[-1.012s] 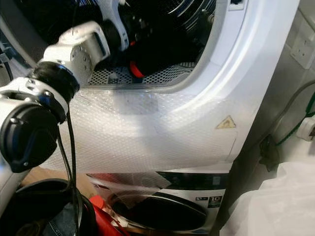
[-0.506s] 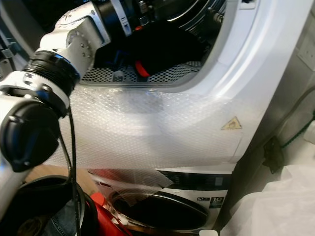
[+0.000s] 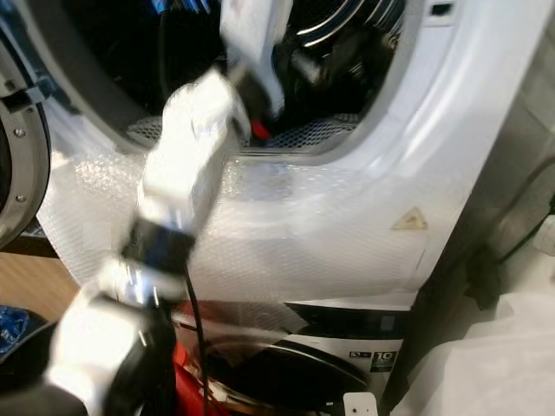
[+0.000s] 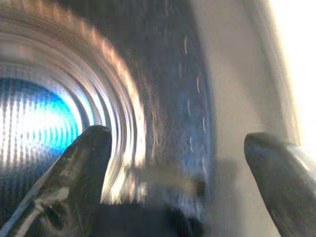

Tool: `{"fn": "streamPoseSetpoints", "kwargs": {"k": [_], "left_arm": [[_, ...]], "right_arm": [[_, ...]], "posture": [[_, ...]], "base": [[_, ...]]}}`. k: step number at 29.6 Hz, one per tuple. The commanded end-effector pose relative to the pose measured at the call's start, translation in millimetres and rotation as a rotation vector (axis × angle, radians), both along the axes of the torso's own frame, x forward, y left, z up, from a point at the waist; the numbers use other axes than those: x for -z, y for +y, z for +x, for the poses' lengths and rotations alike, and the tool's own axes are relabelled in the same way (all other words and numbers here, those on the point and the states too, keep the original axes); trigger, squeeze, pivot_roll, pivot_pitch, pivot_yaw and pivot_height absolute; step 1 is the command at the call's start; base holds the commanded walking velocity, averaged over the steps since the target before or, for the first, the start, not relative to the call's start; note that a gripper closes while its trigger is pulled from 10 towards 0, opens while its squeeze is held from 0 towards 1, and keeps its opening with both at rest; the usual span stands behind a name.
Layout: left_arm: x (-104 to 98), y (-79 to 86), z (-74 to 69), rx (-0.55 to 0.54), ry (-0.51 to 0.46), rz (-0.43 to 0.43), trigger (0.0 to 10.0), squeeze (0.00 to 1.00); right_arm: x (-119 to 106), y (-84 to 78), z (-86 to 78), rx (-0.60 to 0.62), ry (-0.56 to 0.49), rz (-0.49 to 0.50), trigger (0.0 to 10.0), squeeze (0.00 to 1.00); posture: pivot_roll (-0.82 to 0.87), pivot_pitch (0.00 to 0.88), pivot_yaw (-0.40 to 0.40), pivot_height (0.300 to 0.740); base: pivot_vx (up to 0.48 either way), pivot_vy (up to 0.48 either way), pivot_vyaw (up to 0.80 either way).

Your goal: Clothes washing

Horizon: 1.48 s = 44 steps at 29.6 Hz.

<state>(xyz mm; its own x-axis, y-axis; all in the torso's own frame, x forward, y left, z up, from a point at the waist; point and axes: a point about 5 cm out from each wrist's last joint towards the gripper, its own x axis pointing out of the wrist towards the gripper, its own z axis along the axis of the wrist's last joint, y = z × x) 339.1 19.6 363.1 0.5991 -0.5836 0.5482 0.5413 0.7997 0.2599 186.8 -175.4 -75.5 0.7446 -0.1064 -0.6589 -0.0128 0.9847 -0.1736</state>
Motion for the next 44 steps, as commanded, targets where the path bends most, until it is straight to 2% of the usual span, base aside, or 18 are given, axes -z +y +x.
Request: {"fn": "streamPoseSetpoints", "kwargs": {"k": [1, 4, 9, 11, 12, 13, 15, 17, 21, 26, 29, 38, 40, 44], "left_arm": [[-7.5, 29.6, -7.4, -0.118, -0.033, -0.032, 10.0, 0.00], [0.1, 44.6, -13.4, -0.169, -0.001, -0.050, 10.0, 0.00], [7.3, 48.1, -28.9, -0.252, 0.070, -0.127, 10.0, 0.00], [16.2, 51.9, -29.5, -0.321, 0.138, -0.158, 10.0, 0.00], [16.2, 51.9, -29.5, -0.321, 0.138, -0.158, 10.0, 0.00], [23.4, 56.8, -25.1, -0.359, 0.195, -0.167, 10.0, 0.00], [27.3, 60.1, -21.9, -0.383, 0.234, -0.172, 10.0, 0.00], [32.2, 63.4, -16.4, -0.351, 0.311, -0.169, 10.0, 0.00], [36.1, 70.9, -14.6, -0.399, 0.326, -0.118, 10.0, 0.00], [53.5, 60.3, -12.8, -0.310, 0.450, -0.070, 10.0, 0.00], [56.4, 55.5, -12.7, -0.272, 0.466, -0.041, 10.0, 0.00], [52.0, 51.6, -8.9, -0.214, 0.471, -0.060, 10.0, 0.00], [47.0, 53.9, -4.4, -0.224, 0.433, -0.042, 10.0, 0.00], [31.7, 62.7, 15.0, -0.252, 0.358, -0.012, 10.0, 0.00]], "right_arm": [[4.1, 3.3, -6.8, 0.002, 0.026, 0.008, 10.0, 0.00], [5.7, 2.0, -10.3, -0.004, 0.039, 0.001, 10.0, 0.00], [6.6, -0.7, -12.3, -0.006, 0.050, -0.010, 10.0, 0.00], [5.5, -2.0, -10.0, -0.010, 0.045, -0.013, 10.0, 0.00], [5.5, -2.0, -10.0, -0.010, 0.045, -0.013, 10.0, 0.00], [4.6, -3.2, -8.2, -0.010, 0.042, -0.016, 10.0, 0.00], [4.1, -4.1, -7.3, -0.009, 0.040, -0.017, 10.0, 0.00], [3.5, -5.2, -6.3, -0.011, 0.036, -0.020, 10.0, 0.00], [4.1, -6.3, -7.7, -0.022, 0.043, -0.026, 10.0, 0.00], [4.2, -5.4, -7.7, -0.030, 0.044, -0.025, 10.0, 0.00], [4.2, -5.6, -7.8, -0.031, 0.044, -0.026, 10.0, 0.00], [5.0, -8.7, -11.1, -0.024, 0.044, -0.031, 10.0, 0.00], [5.6, -9.7, -13.1, -0.020, 0.045, -0.033, 10.0, 0.00], [7.6, -11.7, -18.8, -0.015, 0.053, -0.036, 10.0, 0.00]], "posture": [[0.00, 0.000, 0.122, 0.740], [0.01, 0.000, 0.117, 0.740], [0.01, 0.000, 0.104, 0.740], [0.01, 0.000, 0.100, 0.740], [0.01, 0.000, 0.100, 0.740], [0.01, 0.000, 0.098, 0.740], [0.01, 0.000, 0.096, 0.740], [0.01, 0.000, 0.091, 0.740], [0.02, 0.000, 0.085, 0.740], [0.02, 0.000, 0.083, 0.740], [0.01, 0.000, 0.082, 0.740], [-0.01, 0.000, 0.089, 0.740], [-0.02, 0.000, 0.092, 0.740], [-0.04, 0.000, 0.096, 0.740]], "base": [[0.000, 0.000, 0.00], [0.000, 0.000, 0.00], [0.000, 0.000, 0.00], [0.000, 0.000, 0.00], [0.000, 0.000, 0.00], [0.000, 0.000, 0.00], [0.000, 0.000, 0.00], [0.000, 0.000, 0.00], [0.000, 0.000, 0.00], [0.000, 0.000, 0.00], [0.000, 0.000, 0.00], [0.000, 0.000, 0.00], [0.000, 0.000, 0.00], [0.000, 0.000, 0.00]]}}
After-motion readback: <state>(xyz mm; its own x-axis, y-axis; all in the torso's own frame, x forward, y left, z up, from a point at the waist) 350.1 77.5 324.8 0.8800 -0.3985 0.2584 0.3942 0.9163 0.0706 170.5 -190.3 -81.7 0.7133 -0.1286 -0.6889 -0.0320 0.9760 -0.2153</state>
